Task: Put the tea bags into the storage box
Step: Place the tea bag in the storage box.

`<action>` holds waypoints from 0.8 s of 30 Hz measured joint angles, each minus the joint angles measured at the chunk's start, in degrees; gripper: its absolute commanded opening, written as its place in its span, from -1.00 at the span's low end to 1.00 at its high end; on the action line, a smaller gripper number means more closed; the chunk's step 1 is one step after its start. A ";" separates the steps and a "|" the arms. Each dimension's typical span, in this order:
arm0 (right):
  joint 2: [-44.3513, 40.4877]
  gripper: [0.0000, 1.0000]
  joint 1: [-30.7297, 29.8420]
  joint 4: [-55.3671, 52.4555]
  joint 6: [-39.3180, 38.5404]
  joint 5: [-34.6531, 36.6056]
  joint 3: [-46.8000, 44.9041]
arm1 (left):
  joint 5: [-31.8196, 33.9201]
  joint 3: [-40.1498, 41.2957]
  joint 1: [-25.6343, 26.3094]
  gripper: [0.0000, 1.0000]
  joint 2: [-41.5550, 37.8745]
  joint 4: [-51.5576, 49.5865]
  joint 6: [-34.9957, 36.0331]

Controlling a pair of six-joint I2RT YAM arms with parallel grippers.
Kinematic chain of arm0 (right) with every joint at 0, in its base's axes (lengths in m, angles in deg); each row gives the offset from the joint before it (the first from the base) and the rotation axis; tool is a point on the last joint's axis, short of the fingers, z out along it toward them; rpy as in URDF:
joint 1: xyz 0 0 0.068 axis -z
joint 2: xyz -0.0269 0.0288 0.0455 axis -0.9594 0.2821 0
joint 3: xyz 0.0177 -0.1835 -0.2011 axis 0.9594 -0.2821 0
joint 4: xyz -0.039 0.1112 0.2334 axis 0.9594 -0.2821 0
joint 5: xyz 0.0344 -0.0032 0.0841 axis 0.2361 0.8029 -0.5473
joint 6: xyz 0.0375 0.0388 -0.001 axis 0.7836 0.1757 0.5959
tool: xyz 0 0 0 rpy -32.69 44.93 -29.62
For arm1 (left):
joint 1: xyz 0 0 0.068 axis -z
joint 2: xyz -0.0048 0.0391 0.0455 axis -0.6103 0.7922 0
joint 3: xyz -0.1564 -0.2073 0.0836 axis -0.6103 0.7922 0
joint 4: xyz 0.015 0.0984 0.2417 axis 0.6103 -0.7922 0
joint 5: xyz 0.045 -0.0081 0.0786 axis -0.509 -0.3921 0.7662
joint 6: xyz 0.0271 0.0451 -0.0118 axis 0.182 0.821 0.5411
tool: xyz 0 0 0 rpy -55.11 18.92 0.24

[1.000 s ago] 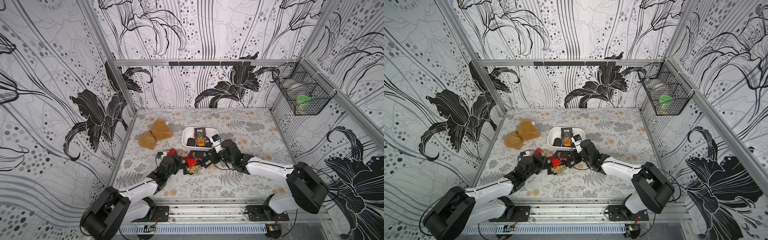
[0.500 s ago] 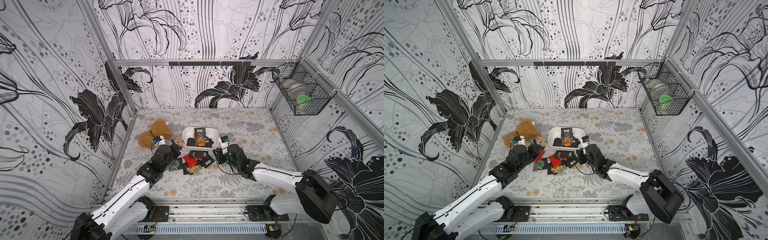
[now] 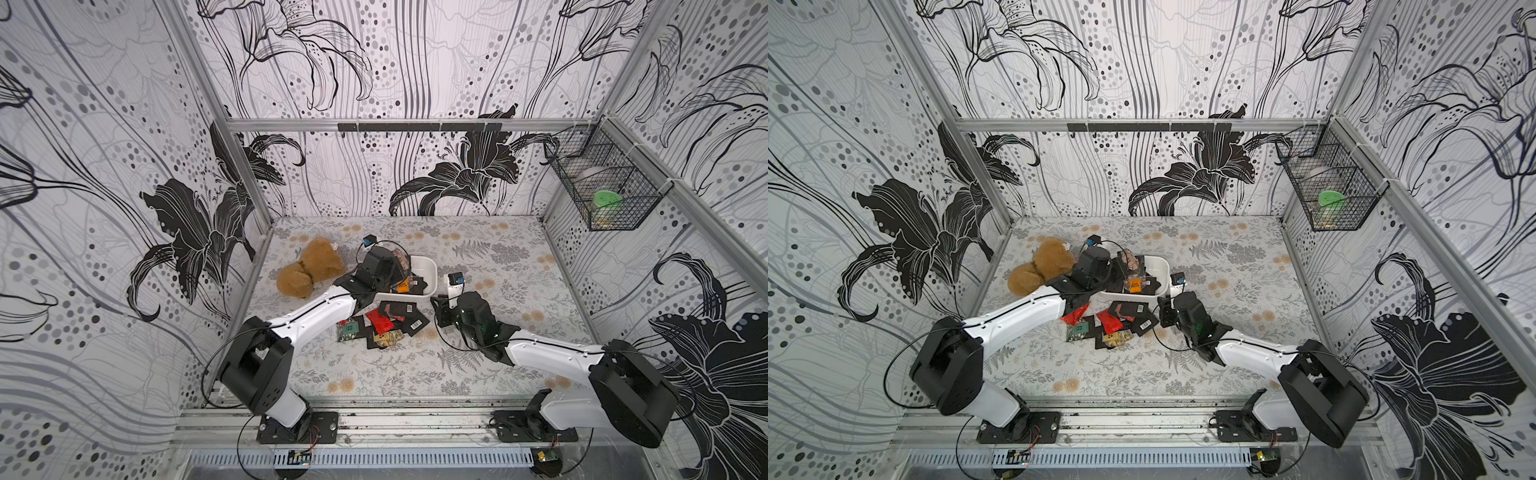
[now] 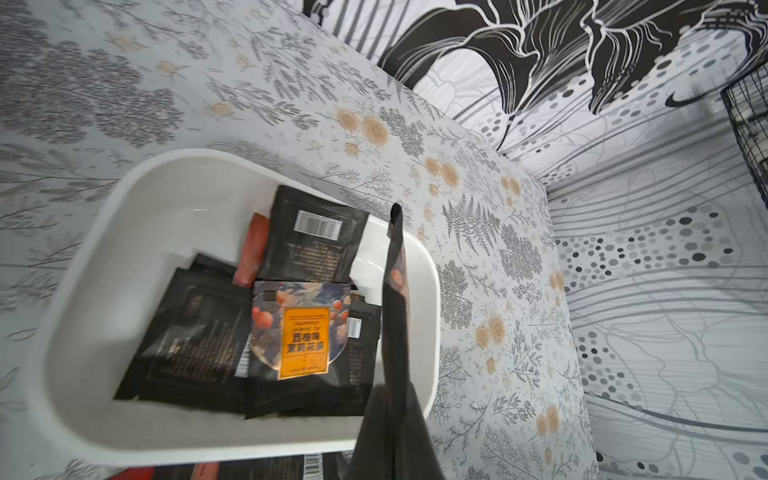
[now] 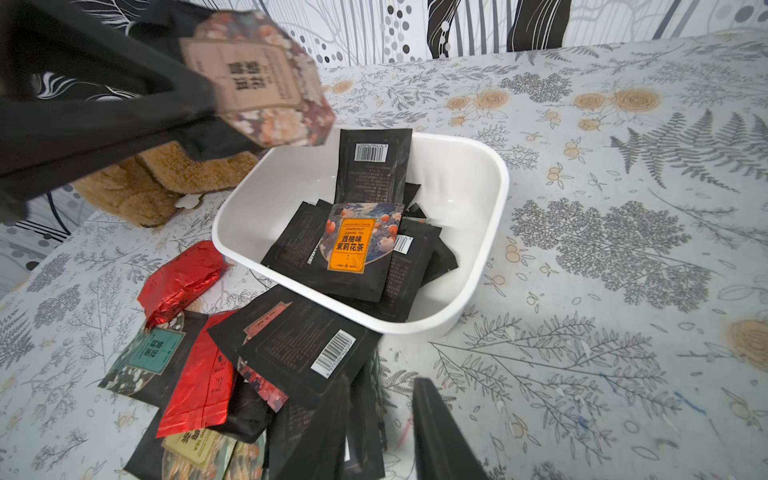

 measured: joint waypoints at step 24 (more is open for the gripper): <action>0.00 -0.33 0.00 0.94 0.00 -0.37 -0.37 | 11.65 -0.09 -3.10 0.54 -5.27 -8.66 1.66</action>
